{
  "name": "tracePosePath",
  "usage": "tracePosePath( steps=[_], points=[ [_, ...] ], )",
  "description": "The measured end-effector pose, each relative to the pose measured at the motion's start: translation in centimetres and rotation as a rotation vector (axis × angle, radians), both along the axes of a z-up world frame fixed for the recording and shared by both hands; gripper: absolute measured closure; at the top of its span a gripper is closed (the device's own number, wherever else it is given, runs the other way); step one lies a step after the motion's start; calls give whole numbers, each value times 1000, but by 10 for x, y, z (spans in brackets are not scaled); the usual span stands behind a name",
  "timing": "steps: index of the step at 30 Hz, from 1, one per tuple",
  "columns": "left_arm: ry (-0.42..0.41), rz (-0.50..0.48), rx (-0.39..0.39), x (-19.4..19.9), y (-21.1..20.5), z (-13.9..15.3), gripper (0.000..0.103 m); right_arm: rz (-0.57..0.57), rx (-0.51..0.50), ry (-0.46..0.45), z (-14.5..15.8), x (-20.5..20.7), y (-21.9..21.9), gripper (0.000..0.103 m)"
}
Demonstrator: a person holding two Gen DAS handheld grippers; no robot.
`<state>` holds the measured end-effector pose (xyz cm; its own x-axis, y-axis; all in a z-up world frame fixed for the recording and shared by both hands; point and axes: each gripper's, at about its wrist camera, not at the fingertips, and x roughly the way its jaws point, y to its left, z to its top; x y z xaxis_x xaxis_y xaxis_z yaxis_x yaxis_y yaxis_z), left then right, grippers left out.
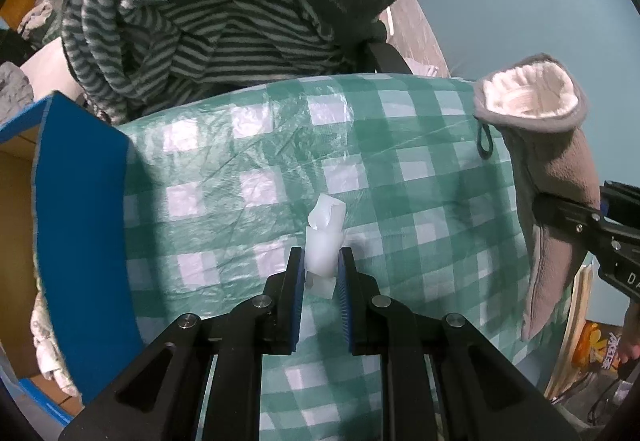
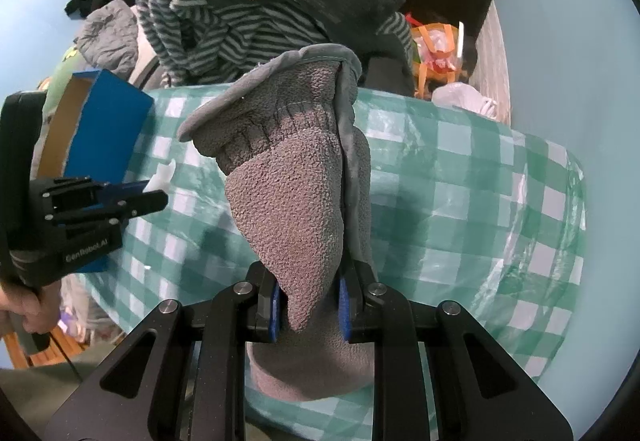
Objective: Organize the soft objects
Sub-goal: 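Grasp the white piece with the left tool while the right tool grasps the grey fleece sock, then carry the white piece and grey fleece sock over the box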
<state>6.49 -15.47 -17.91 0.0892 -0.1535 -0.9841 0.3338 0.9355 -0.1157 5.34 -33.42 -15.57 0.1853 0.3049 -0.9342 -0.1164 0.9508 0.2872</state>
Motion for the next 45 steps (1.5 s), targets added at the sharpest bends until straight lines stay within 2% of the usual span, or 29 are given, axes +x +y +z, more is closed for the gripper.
tracePosePath(
  steps=[11,21,45],
  points=[
    [-69,-3,4,-15,25,41,87,18,12,-43,33,0,32,83],
    [-107,49,-7,-19,70,70,87,57,32,-88,63,5,75,83],
    [-144,213,19,-28,194,92,87,219,95,-147,96,28,219,83]
  ],
)
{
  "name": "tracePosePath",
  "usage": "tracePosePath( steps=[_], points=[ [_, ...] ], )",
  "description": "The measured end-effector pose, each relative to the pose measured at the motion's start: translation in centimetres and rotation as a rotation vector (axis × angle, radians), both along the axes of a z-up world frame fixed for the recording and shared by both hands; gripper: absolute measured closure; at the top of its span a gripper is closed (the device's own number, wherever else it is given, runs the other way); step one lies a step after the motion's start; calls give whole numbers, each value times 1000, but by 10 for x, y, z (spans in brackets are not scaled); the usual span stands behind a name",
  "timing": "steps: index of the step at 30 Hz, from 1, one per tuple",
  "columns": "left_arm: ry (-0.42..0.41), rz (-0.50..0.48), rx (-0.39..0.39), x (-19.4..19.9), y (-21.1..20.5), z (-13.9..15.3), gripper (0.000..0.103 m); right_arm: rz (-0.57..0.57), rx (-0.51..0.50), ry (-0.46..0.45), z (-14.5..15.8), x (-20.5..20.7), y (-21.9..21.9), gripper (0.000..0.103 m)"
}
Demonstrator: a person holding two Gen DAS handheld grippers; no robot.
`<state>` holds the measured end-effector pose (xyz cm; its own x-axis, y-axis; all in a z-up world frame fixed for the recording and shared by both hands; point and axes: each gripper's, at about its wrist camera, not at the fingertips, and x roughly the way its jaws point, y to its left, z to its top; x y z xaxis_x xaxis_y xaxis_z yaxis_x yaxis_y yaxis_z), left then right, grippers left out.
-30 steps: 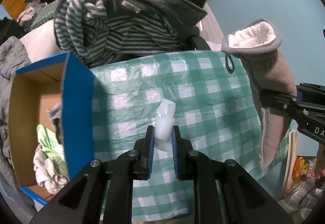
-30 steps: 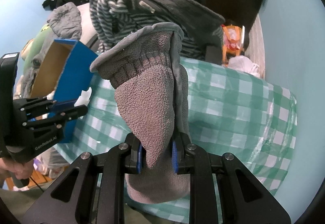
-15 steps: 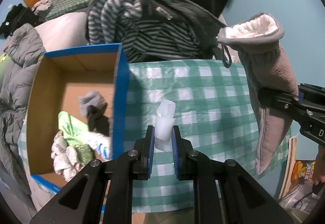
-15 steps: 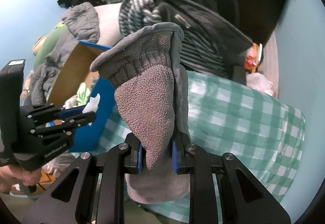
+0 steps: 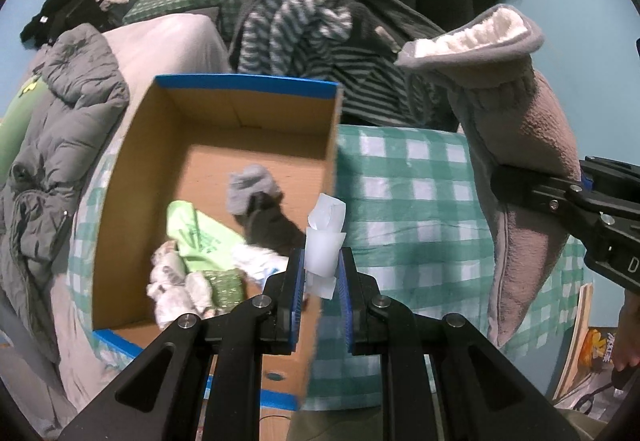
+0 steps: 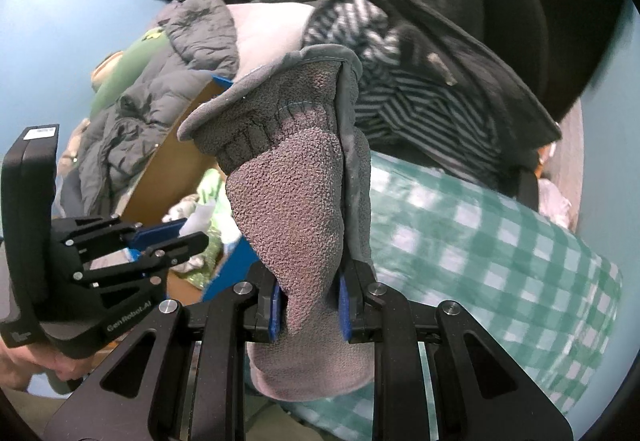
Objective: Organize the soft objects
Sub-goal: 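Carry the white piece and grey fleece sock over the box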
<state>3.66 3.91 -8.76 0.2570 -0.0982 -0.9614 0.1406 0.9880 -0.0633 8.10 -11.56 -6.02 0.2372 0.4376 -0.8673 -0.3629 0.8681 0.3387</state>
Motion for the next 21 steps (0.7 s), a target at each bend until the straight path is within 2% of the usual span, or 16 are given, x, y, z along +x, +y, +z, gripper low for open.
tracePosePath(
  steps=[13,21],
  points=[
    [-9,86,13,-1,62,-1,87,72,25,-2,5,11,68,83],
    [2,115,39,3,91,-14,87,98,31,25,0,21,107,83]
  ],
)
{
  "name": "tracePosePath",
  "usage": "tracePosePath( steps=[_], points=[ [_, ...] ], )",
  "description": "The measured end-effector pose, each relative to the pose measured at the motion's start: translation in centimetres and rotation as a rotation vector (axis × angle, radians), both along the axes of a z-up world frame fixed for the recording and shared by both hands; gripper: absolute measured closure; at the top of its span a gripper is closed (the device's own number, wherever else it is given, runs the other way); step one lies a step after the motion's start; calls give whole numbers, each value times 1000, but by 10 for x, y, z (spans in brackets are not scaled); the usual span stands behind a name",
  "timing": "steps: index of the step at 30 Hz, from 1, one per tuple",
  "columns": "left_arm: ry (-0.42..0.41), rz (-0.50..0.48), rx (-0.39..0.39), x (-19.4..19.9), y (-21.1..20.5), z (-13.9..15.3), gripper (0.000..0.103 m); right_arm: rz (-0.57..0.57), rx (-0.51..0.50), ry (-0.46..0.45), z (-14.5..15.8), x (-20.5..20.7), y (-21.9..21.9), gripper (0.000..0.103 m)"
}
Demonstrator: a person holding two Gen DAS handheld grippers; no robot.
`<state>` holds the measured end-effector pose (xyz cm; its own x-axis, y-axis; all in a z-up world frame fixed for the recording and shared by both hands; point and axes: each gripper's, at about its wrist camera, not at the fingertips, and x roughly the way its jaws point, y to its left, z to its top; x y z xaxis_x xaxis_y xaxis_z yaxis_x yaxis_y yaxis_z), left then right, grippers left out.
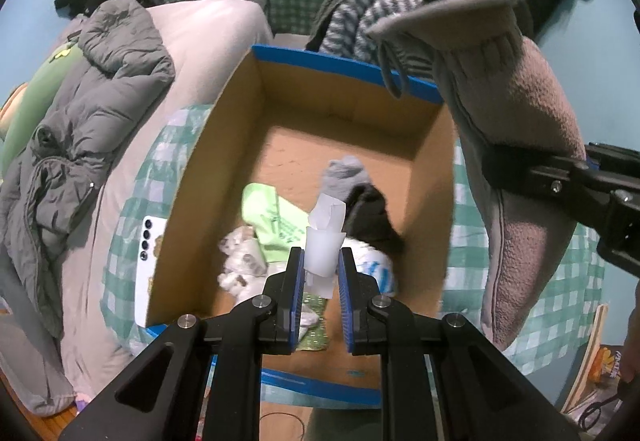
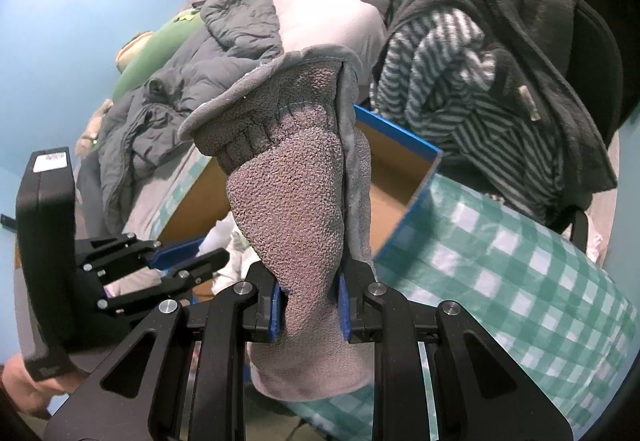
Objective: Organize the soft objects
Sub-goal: 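Carry the white piece and grey fleece sock over the box, then open both tools to drop the white piece and grey sock into the box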
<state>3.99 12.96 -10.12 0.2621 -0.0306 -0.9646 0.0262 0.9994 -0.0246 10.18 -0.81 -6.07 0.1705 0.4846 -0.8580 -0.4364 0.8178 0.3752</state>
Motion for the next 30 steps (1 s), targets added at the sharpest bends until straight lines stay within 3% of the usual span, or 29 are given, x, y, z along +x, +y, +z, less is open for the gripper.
tracePosePath(
  steps=[10,13,16,20,24,30],
  points=[
    [21,33,22,6,19,-12,85,26,-15,35,-14,8,40,83],
    [28,45,28,7,22,-13,85,24,-26,51,-19,10,45,77],
    [27,53,33,6,25,-12,76,6,-35,50,-19,11,46,68],
    [5,54,53,3,26,-7,59,-18,-23,40,-13,9,42,66],
    [10,54,65,1,28,-3,55,-48,-30,17,-3,8,37,56],
    [-14,55,70,-5,28,17,42,-90,-37,-9,14,2,18,42]
  ],
)
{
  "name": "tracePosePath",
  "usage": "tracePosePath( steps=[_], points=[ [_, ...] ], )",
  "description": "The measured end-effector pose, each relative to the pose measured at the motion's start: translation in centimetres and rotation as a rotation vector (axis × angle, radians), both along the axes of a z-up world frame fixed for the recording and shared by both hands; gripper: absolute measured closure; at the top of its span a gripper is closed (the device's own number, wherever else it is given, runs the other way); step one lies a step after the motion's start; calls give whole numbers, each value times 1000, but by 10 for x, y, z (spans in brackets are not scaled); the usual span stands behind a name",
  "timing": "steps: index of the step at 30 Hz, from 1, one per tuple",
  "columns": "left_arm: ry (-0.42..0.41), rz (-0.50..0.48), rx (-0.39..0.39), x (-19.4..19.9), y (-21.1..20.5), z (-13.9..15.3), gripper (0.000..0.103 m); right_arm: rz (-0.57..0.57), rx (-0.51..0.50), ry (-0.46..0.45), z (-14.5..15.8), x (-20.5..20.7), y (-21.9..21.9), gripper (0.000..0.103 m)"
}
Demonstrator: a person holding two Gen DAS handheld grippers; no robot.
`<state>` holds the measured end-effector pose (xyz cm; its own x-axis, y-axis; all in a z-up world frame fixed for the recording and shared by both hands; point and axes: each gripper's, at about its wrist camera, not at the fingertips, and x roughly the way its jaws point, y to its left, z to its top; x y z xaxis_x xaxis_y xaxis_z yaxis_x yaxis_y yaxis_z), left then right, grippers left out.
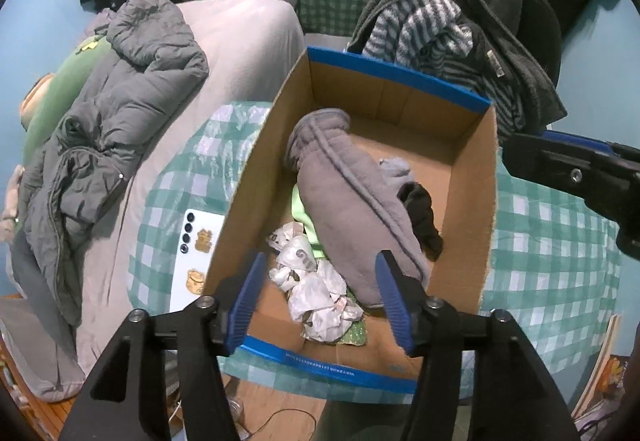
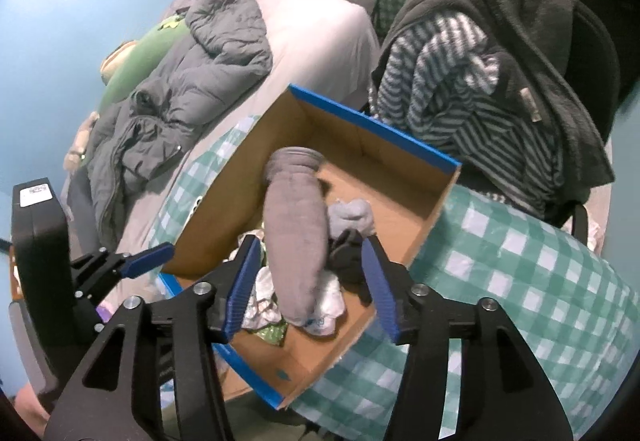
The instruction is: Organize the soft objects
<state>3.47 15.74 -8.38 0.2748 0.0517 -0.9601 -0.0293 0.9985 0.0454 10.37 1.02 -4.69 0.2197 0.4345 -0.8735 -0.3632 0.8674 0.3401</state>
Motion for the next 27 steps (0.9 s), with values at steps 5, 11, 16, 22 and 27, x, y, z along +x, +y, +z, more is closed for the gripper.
tracePosePath(
  steps=[5,11,16,22,27],
  points=[
    [-25,-1,0,-6,0,19,32,-26,-19,-11,13,-8,-15,36],
    [-48,-7,-8,-13,-2,43,23,-44,-28,-42,34,-18,-32,32],
    [-59,-14,-2,-16,-8,60,22,-64,-23,-71,53,-27,-46,31],
    [-69,-23,-8,-24,-15,72,20,-95,-25,-91,67,-38,-63,30],
    [-80,-35,-1,-31,-23,81,17,-123,-30,-93,73,-46,-79,29]
  ],
)
